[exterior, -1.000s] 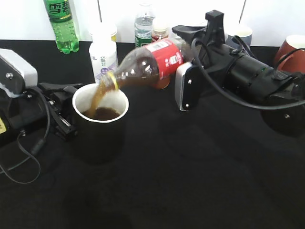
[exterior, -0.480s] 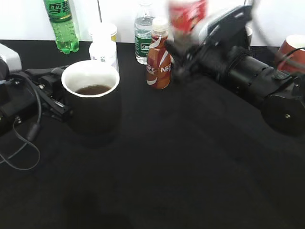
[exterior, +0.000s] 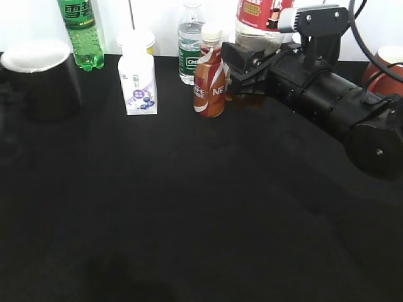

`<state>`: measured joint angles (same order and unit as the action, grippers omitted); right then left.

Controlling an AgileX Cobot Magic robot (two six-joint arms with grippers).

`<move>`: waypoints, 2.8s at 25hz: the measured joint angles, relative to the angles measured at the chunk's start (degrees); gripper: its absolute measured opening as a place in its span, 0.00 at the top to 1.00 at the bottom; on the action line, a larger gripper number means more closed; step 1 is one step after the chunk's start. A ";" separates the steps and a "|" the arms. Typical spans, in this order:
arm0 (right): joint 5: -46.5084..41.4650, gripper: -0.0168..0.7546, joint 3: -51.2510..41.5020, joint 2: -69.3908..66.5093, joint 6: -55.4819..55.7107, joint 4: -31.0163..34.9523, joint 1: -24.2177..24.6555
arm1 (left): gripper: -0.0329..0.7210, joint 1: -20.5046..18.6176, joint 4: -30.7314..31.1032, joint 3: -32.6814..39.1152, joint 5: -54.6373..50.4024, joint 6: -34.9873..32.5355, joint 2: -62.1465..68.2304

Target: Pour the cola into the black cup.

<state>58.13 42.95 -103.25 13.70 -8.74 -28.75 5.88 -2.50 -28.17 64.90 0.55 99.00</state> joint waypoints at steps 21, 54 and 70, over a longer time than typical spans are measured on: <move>0.68 0.49 -5.14 3.55 -10.63 11.31 3.10 | 0.45 -0.07 1.45 4.51 4.21 3.09 6.12; 11.03 0.15 -22.24 0.61 -12.89 10.91 11.31 | 0.47 10.24 5.83 10.77 0.69 4.28 -6.56; -116.19 0.21 -1.05 59.53 -13.07 8.74 11.31 | 0.48 11.82 4.28 -17.14 -133.35 4.28 -54.38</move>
<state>-58.06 41.90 -43.71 0.63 0.00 -17.44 17.69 1.78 -45.30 -68.46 4.83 44.61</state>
